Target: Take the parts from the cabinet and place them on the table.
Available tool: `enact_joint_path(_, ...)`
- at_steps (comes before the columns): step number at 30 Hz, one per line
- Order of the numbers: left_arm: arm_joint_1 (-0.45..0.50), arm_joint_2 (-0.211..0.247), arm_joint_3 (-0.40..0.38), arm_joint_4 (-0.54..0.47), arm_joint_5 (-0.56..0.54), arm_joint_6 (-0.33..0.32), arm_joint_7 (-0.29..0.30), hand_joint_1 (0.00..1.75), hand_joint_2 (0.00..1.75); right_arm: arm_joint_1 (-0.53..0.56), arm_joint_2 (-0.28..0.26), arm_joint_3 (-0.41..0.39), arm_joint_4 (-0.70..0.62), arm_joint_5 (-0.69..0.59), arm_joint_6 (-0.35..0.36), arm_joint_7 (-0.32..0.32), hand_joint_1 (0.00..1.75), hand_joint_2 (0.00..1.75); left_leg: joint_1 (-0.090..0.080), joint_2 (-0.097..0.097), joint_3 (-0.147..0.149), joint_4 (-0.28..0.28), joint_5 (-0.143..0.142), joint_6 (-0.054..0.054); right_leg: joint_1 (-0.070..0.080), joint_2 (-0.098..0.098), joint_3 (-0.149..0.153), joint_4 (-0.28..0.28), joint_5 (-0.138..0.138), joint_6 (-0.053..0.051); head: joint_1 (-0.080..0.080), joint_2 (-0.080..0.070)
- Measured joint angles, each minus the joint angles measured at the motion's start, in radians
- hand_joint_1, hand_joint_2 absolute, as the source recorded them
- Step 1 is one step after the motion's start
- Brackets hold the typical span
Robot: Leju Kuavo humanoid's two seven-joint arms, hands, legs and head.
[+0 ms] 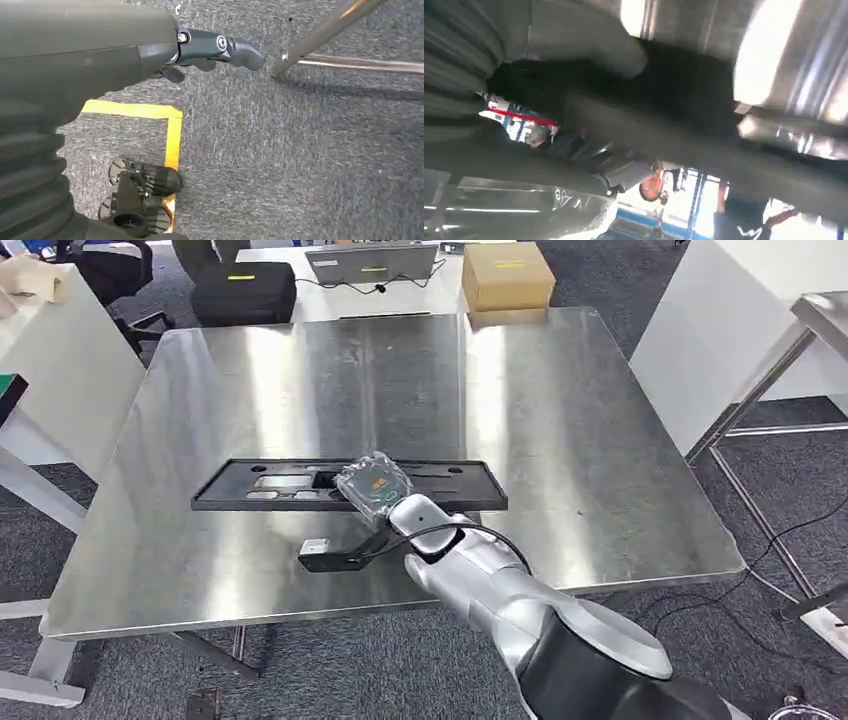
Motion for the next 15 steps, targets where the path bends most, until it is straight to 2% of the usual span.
enact_joint_path(1,0.002,0.001,0.000,0.000,0.000,0.000,-0.001,0.00,1.75,0.000,0.000,0.000,0.000,0.000,-0.002,-0.005,0.00,0.00,0.004,0.000,0.000,0.000,0.002,0.009,0.004,0.000,0.000,0.000,0.000,0.001,0.001,0.000)
enact_joint_path(3,0.005,0.001,0.001,0.001,0.000,0.001,-0.002,0.00,1.75,0.000,0.003,0.000,0.000,0.004,-0.004,-0.013,0.00,0.00,0.006,0.000,0.001,0.000,0.002,0.008,0.007,0.000,0.000,0.000,0.000,0.001,0.001,0.000)
enact_joint_path(4,0.005,0.001,0.001,0.002,0.000,0.002,-0.002,0.00,0.00,0.000,0.004,0.000,0.001,0.007,-0.006,-0.014,0.00,0.00,0.006,0.000,0.001,-0.001,0.002,0.007,0.007,0.001,0.000,0.000,0.000,0.001,0.000,0.000)
enact_joint_path(15,0.009,0.004,0.014,0.004,0.007,0.019,0.014,0.00,0.00,0.000,0.004,-0.030,0.004,0.035,-0.018,-0.010,0.00,0.00,0.011,0.001,0.001,-0.001,0.004,-0.004,0.012,0.001,0.000,0.001,0.000,-0.001,0.000,0.000)
